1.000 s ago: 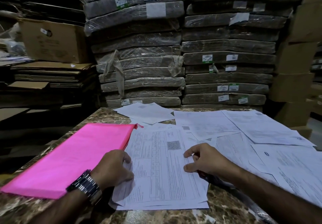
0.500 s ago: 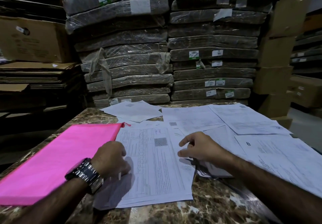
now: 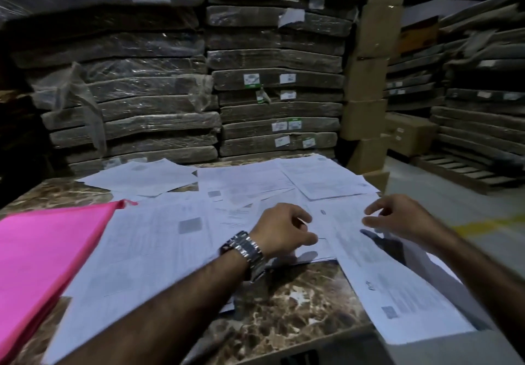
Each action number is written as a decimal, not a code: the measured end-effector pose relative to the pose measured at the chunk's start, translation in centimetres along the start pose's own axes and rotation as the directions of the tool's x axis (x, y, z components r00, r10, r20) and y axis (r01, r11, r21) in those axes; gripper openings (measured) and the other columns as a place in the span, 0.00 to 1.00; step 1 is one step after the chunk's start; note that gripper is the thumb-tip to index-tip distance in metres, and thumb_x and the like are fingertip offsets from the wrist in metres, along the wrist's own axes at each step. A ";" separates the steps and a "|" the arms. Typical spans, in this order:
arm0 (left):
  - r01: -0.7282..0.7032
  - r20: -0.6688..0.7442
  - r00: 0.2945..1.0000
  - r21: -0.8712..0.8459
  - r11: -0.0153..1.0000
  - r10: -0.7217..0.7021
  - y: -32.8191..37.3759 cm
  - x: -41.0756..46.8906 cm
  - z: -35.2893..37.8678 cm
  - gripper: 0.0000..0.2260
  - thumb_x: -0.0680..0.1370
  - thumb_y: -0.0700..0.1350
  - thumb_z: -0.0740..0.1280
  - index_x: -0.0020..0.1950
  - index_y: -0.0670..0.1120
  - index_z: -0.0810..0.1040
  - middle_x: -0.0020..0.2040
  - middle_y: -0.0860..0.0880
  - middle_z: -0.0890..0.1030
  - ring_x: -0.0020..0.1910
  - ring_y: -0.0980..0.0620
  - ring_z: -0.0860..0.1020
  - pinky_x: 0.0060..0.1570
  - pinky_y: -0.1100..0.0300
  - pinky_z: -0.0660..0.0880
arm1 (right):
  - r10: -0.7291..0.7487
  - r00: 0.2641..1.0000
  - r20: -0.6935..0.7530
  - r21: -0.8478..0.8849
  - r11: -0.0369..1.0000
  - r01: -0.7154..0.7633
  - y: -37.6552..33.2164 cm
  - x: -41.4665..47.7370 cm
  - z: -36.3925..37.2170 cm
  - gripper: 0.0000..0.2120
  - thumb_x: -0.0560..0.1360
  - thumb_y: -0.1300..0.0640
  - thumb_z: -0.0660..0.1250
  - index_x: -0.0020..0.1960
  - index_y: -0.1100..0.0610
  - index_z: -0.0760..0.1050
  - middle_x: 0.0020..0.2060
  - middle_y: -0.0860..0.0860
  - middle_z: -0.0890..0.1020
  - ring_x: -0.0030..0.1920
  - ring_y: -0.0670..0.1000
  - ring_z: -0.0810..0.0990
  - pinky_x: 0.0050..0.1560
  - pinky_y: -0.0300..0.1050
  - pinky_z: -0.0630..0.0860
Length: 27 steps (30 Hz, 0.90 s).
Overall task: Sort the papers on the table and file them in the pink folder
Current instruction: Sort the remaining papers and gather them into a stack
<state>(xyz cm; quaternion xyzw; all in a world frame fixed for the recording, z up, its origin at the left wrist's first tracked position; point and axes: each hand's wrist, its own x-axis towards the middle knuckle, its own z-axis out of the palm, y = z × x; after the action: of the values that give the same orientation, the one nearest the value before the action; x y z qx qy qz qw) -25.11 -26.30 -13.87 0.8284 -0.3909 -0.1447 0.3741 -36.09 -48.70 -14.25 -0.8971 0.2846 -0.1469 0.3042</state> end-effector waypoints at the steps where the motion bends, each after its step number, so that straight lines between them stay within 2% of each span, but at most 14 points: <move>1: -0.023 0.010 1.000 0.053 0.998 0.023 0.7 0.6 1.2 0.19 0.71 0.49 0.74 0.60 0.47 0.79 0.51 0.50 0.83 0.48 0.53 0.81 0.47 0.63 0.75 | 0.028 0.999 -0.024 -0.040 0.999 -0.029 1.3 0.0 -0.7 0.08 0.68 0.54 0.77 0.45 0.56 0.83 0.35 0.54 0.85 0.32 0.49 0.80 0.34 0.39 0.73; 3: -0.061 0.028 0.998 0.181 0.982 0.057 1.6 1.7 3.6 0.23 0.70 0.56 0.72 0.62 0.48 0.78 0.59 0.50 0.80 0.57 0.51 0.78 0.56 0.61 0.73 | 0.093 0.995 -0.040 -0.078 0.992 -0.096 3.3 0.0 -1.9 0.09 0.67 0.52 0.77 0.45 0.54 0.83 0.39 0.53 0.85 0.35 0.51 0.81 0.38 0.42 0.75; 4: -0.079 0.029 0.997 0.234 0.969 0.074 1.8 2.1 4.7 0.27 0.68 0.63 0.70 0.61 0.49 0.78 0.60 0.51 0.79 0.59 0.50 0.77 0.58 0.58 0.73 | 0.121 0.992 -0.040 -0.072 0.990 -0.124 3.9 -0.2 -2.4 0.09 0.67 0.53 0.77 0.45 0.54 0.82 0.36 0.52 0.83 0.33 0.50 0.80 0.36 0.41 0.74; 5: -0.086 0.025 0.996 0.274 0.958 0.082 1.9 2.5 5.7 0.31 0.64 0.70 0.66 0.58 0.50 0.78 0.58 0.51 0.80 0.58 0.49 0.77 0.57 0.54 0.74 | 0.140 0.989 -0.041 -0.064 0.988 -0.143 4.5 -0.4 -2.8 0.08 0.68 0.54 0.76 0.44 0.56 0.82 0.33 0.49 0.82 0.30 0.48 0.77 0.33 0.40 0.72; 7: -0.081 0.045 0.997 0.373 0.924 0.069 1.7 3.2 7.4 0.32 0.61 0.74 0.63 0.50 0.49 0.74 0.54 0.50 0.78 0.55 0.47 0.75 0.55 0.48 0.73 | 0.167 0.985 -0.037 -0.048 0.984 -0.169 5.4 -1.0 -3.5 0.06 0.69 0.55 0.76 0.42 0.58 0.83 0.30 0.46 0.79 0.29 0.45 0.74 0.33 0.40 0.69; 10: -0.077 0.094 0.995 0.485 0.871 0.035 1.1 3.5 8.8 0.28 0.68 0.71 0.64 0.54 0.49 0.70 0.58 0.48 0.73 0.60 0.45 0.69 0.60 0.42 0.66 | 0.216 0.976 0.029 -0.009 0.976 -0.216 6.4 -2.5 -4.2 0.09 0.71 0.53 0.74 0.37 0.58 0.82 0.27 0.55 0.82 0.28 0.46 0.76 0.37 0.41 0.69; 12: -0.084 0.091 0.995 0.488 0.869 0.046 1.0 3.5 8.8 0.25 0.70 0.69 0.63 0.50 0.50 0.69 0.56 0.48 0.72 0.60 0.45 0.69 0.61 0.41 0.65 | 0.256 0.965 0.063 -0.005 0.967 -0.256 6.5 -3.6 -4.8 0.11 0.72 0.51 0.73 0.37 0.59 0.82 0.26 0.60 0.82 0.27 0.50 0.76 0.36 0.42 0.68; 14: -0.099 0.094 0.994 0.474 0.875 0.062 0.9 3.5 8.5 0.22 0.70 0.69 0.64 0.46 0.51 0.65 0.51 0.50 0.71 0.58 0.46 0.69 0.59 0.43 0.66 | 0.301 0.949 0.096 -0.010 0.954 -0.301 6.1 -4.5 -5.5 0.12 0.73 0.51 0.72 0.42 0.62 0.81 0.26 0.59 0.80 0.27 0.51 0.75 0.34 0.41 0.67; 16: -0.117 0.103 0.992 0.474 0.873 0.078 0.8 3.6 8.2 0.21 0.70 0.68 0.64 0.46 0.52 0.65 0.48 0.52 0.68 0.57 0.47 0.70 0.57 0.45 0.67 | 0.339 0.929 0.151 -0.033 0.941 -0.338 5.8 -5.2 -6.1 0.14 0.74 0.51 0.70 0.47 0.64 0.80 0.27 0.58 0.79 0.23 0.48 0.73 0.29 0.38 0.65; 18: -0.128 0.104 0.991 0.471 0.873 0.089 0.6 3.7 8.0 0.21 0.70 0.68 0.64 0.46 0.52 0.66 0.47 0.53 0.68 0.56 0.47 0.70 0.56 0.47 0.67 | 0.369 0.909 0.194 -0.067 0.929 -0.363 5.7 -5.8 -6.5 0.14 0.75 0.51 0.70 0.49 0.63 0.80 0.32 0.58 0.80 0.26 0.49 0.73 0.30 0.38 0.65; 21: -0.131 0.098 0.990 0.444 0.886 0.098 0.6 3.9 8.0 0.21 0.70 0.67 0.66 0.45 0.51 0.66 0.46 0.52 0.69 0.54 0.47 0.71 0.54 0.48 0.67 | 0.377 0.902 0.210 -0.042 0.925 -0.377 5.6 -6.7 -6.7 0.11 0.76 0.52 0.69 0.51 0.61 0.80 0.45 0.63 0.84 0.38 0.53 0.76 0.39 0.42 0.68; 23: -0.134 0.093 0.990 0.428 0.894 0.104 0.7 4.0 8.1 0.21 0.70 0.66 0.67 0.42 0.51 0.66 0.46 0.51 0.70 0.51 0.47 0.72 0.51 0.49 0.69 | 0.365 0.906 0.215 -0.020 0.929 -0.369 5.6 -7.0 -6.7 0.13 0.77 0.53 0.68 0.52 0.63 0.80 0.52 0.65 0.82 0.43 0.54 0.76 0.43 0.43 0.68; 25: -0.130 0.093 0.991 0.408 0.904 0.101 0.8 4.0 8.3 0.20 0.69 0.65 0.68 0.41 0.50 0.67 0.46 0.51 0.73 0.49 0.48 0.73 0.51 0.49 0.71 | 0.361 0.910 0.201 0.030 0.927 -0.374 5.8 -7.1 -6.6 0.14 0.76 0.55 0.69 0.52 0.67 0.79 0.46 0.64 0.83 0.41 0.54 0.76 0.43 0.44 0.68; 27: -0.133 0.097 0.990 0.383 0.914 0.103 0.8 4.0 8.3 0.20 0.69 0.64 0.69 0.43 0.49 0.70 0.48 0.51 0.75 0.49 0.49 0.74 0.52 0.48 0.73 | 0.354 0.915 0.193 0.087 0.923 -0.376 6.1 -7.2 -6.5 0.15 0.75 0.56 0.70 0.47 0.70 0.77 0.36 0.60 0.79 0.34 0.53 0.75 0.37 0.42 0.68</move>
<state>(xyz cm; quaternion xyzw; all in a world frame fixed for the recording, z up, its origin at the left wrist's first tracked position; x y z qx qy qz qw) -27.35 -33.83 -18.73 0.8550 -0.4748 -0.0724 0.1958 -47.19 -51.37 -13.71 -0.8172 0.4101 -0.0257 0.4042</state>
